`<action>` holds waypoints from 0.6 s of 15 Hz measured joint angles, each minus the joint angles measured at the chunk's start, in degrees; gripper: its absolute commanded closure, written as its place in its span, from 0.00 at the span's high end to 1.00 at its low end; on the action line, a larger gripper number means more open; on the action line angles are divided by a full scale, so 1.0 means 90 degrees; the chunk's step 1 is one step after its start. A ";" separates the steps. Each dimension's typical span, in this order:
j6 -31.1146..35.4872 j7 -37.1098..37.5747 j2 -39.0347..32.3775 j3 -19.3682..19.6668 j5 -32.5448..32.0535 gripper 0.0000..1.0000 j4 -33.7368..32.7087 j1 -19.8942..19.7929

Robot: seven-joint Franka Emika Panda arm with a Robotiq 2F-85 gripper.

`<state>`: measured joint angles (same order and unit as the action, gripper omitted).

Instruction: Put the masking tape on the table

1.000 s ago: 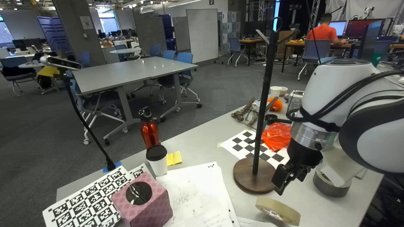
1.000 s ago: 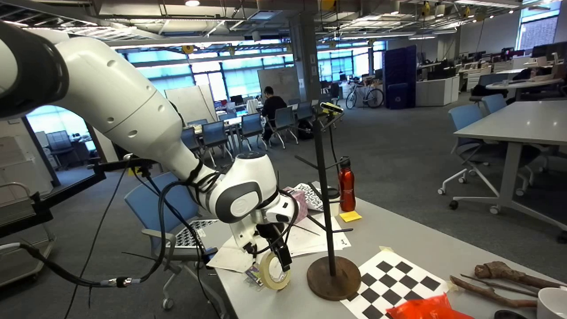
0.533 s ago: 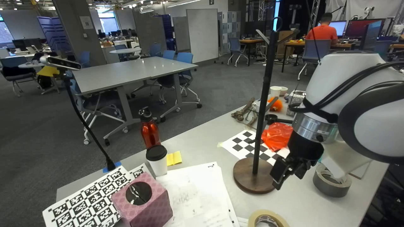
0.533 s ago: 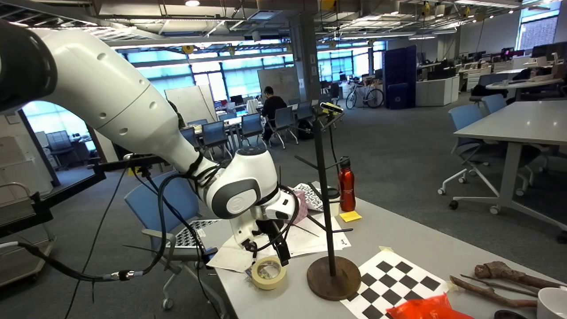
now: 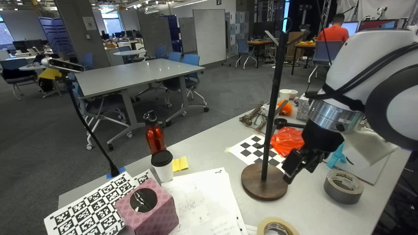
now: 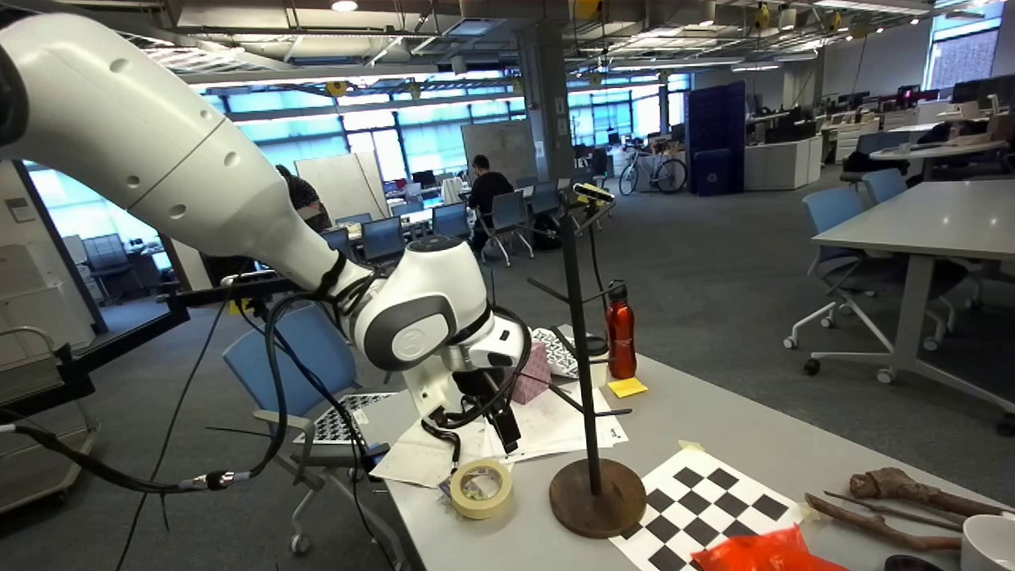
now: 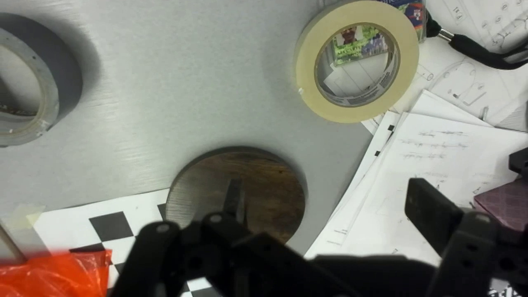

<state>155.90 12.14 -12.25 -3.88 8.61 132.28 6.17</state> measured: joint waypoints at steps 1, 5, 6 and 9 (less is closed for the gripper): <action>-0.0025 -0.0087 0.0134 -0.0019 0.0000 1.00 0.0037 0.0000; -0.0107 -0.0375 0.0712 -0.0108 -0.0005 1.00 0.0222 0.0002; -0.0117 -0.0414 0.0854 -0.0120 -0.0009 1.00 0.0277 0.0002; -0.0204 -0.0440 0.1248 -0.0130 -0.0015 1.00 0.0424 0.0002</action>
<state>154.06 8.18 -1.02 -5.05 8.47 136.10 6.18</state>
